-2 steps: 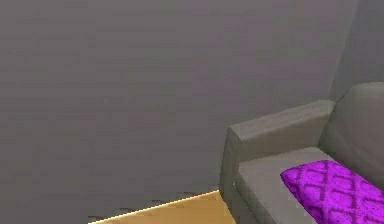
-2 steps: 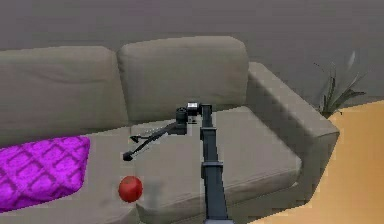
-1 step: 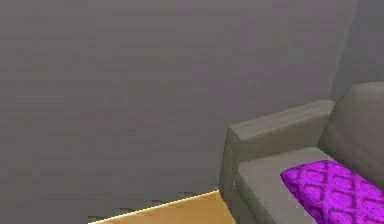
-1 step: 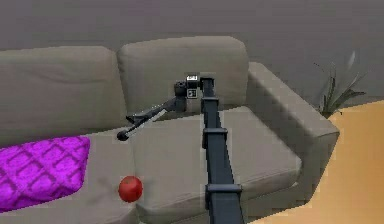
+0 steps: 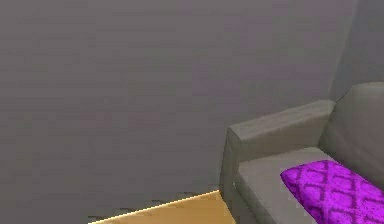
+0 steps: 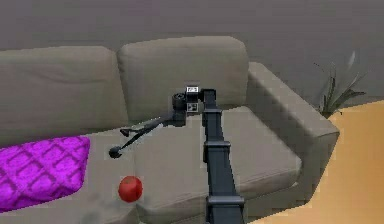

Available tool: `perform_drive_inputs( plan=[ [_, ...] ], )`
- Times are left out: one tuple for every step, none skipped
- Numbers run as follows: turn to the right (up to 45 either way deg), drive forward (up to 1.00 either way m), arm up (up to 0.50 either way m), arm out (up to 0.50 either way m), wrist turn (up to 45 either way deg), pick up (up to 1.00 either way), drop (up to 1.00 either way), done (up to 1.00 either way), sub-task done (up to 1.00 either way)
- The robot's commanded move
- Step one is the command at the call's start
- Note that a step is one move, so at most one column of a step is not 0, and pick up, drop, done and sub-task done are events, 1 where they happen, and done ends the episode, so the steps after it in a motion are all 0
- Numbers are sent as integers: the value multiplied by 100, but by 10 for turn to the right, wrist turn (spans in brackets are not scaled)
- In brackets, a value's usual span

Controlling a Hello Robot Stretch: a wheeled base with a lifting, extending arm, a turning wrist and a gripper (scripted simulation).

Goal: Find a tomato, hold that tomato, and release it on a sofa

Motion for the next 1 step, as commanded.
perform_drive_inputs(
  plan=[
    [0,0,0,0,0,0,0,100,0]
  ],
)
